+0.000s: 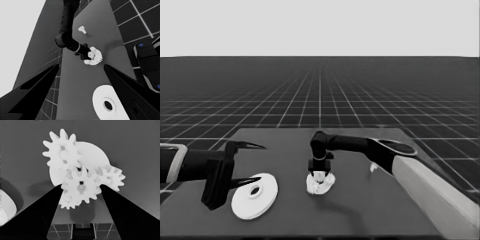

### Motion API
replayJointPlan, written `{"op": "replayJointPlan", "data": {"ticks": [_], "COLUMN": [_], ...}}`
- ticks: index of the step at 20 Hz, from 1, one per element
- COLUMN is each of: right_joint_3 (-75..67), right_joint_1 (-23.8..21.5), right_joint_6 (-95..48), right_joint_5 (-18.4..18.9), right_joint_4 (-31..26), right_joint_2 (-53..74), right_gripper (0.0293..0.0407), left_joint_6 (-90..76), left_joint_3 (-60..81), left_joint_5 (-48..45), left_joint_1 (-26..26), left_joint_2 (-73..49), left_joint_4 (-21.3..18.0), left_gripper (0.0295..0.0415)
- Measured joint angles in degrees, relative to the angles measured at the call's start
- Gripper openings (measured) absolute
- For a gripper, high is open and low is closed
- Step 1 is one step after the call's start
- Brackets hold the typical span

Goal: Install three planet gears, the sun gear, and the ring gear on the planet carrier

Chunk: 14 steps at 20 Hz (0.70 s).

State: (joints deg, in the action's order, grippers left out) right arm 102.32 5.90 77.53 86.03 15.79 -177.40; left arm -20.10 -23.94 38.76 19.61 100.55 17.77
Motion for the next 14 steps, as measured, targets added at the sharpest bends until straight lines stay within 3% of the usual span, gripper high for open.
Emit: {"op": "replayJointPlan", "data": {"ticks": [14], "right_joint_3": [-0.02], "right_joint_1": [0.03], "right_joint_6": [8.30], "right_joint_5": [0.02], "right_joint_4": [-0.03], "right_joint_2": [-0.01], "right_gripper": [0.0309], "left_joint_6": [0.00], "left_joint_3": [0.00], "left_joint_5": [0.00], "left_joint_1": [0.00], "left_joint_2": [0.00], "left_joint_4": [0.00], "left_gripper": [0.0385]}}
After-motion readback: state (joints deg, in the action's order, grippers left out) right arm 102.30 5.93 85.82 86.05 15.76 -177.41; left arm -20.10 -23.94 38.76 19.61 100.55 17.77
